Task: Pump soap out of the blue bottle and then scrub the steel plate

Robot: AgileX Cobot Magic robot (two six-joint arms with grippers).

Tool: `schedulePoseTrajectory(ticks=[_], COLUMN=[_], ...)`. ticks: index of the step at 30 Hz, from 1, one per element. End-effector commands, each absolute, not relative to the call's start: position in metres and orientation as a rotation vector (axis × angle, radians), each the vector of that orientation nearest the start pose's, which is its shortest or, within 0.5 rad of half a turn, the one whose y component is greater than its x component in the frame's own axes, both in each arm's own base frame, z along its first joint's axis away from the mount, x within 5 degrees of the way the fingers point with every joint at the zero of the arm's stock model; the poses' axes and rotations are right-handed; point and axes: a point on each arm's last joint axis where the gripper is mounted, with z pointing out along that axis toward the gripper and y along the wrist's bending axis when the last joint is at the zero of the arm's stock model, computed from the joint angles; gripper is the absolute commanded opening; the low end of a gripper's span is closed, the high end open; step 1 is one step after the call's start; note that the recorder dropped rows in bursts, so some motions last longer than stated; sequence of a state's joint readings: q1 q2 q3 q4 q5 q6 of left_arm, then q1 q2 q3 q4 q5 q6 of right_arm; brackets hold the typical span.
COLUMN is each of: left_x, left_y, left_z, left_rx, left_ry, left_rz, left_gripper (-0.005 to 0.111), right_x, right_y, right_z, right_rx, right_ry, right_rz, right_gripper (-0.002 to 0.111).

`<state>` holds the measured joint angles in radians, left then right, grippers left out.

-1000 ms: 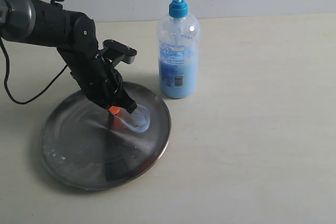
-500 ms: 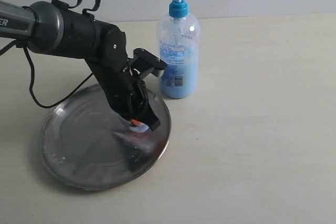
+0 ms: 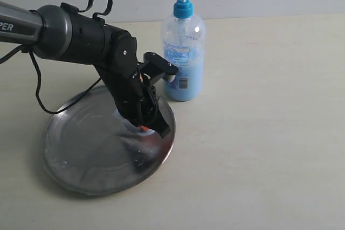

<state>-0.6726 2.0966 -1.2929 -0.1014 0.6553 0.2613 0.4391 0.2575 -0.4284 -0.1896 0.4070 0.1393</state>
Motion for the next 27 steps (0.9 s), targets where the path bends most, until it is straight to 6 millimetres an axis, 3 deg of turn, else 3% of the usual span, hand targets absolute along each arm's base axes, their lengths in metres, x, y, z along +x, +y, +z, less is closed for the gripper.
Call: schedulePoseTrajectory(ticks=[1,8,14,18,27], left_x=[0.322,0.333,0.317,0.295,0.222], left_y=[-0.23,-0.203,-0.192,-0.179,-0.136], left_z=[0.13,0.181,0.24,0.271,0.296], left_rx=[1.06,0.831,0.71,0.655,0.627], left_ry=[2.689,2.652,2.591,2.552,2.444], left_rz=[-0.153,-0.186,-0.241,-0.271,-0.301], left_gripper=[0.001,0.001,0.001,0.001,0.001], right_x=[0.06,0.06,0.06,0.06,0.06], right_y=[0.02,0.02,0.02,0.02,0.02], right_z=[0.304,0.304,0.304,0.304,0.303], right_rx=[-0.354,-0.354,-0.354,-0.354,-0.353], right_ry=[1.672,1.672,1.672,1.672,1.688], right_rz=[0.225,0.225,0.225,0.225,0.227], right_gripper=[0.0,0.0,0.0,0.0,0.0])
